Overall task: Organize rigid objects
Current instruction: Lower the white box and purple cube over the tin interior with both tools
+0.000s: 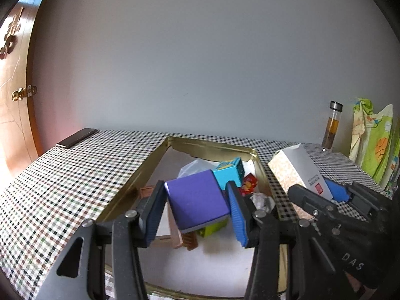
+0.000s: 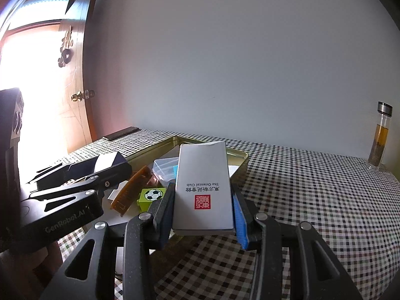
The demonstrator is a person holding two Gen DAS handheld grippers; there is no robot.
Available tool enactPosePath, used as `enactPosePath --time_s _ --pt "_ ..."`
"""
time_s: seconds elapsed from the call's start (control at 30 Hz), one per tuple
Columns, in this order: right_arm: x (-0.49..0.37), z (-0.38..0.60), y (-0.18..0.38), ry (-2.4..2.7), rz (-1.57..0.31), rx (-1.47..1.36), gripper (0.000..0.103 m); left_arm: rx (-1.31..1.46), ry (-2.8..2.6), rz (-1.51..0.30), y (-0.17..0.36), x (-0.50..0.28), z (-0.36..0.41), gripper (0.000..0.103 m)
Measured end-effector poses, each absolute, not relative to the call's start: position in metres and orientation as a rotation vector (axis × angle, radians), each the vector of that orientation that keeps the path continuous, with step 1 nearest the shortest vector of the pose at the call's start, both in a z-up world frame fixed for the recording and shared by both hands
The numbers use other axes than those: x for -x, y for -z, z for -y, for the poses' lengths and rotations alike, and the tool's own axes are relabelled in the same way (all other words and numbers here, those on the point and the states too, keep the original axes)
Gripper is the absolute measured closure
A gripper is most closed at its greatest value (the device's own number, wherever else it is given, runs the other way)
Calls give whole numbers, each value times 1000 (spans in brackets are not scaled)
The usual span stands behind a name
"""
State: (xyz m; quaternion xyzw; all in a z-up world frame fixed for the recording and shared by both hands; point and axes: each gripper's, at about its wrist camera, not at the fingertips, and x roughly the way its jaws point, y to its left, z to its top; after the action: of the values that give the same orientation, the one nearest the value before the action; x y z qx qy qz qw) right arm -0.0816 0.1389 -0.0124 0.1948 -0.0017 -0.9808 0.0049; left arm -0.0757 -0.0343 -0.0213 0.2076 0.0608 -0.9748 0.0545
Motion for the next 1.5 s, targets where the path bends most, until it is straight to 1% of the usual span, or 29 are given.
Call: enactPosePath --time_s 0.43,0.7,0.93,1.03,1.23,1.37,1.5 --pt "88 -127 12 3045 11 -616 59 -662 2937 -148 21 77 44 55" --pt "93 -131 -1 3036 39 -608 59 -758 2968 -153 19 88 48 55" --pt "106 -130 -13 3020 19 -611 59 -792 2953 -120 15 98 52 55" --pt "116 -131 -18 3005 26 -638 59 -799 2938 -71 11 102 52 55" --pt "139 -137 -21 2977 52 -727 59 -849 2906 -30 4 116 58 55" --pt "152 -142 -19 2951 76 -800 59 -903 2898 -26 5 125 61 55" --pt "164 -143 -16 2931 55 -866 59 -949 2887 -20 10 134 60 55"
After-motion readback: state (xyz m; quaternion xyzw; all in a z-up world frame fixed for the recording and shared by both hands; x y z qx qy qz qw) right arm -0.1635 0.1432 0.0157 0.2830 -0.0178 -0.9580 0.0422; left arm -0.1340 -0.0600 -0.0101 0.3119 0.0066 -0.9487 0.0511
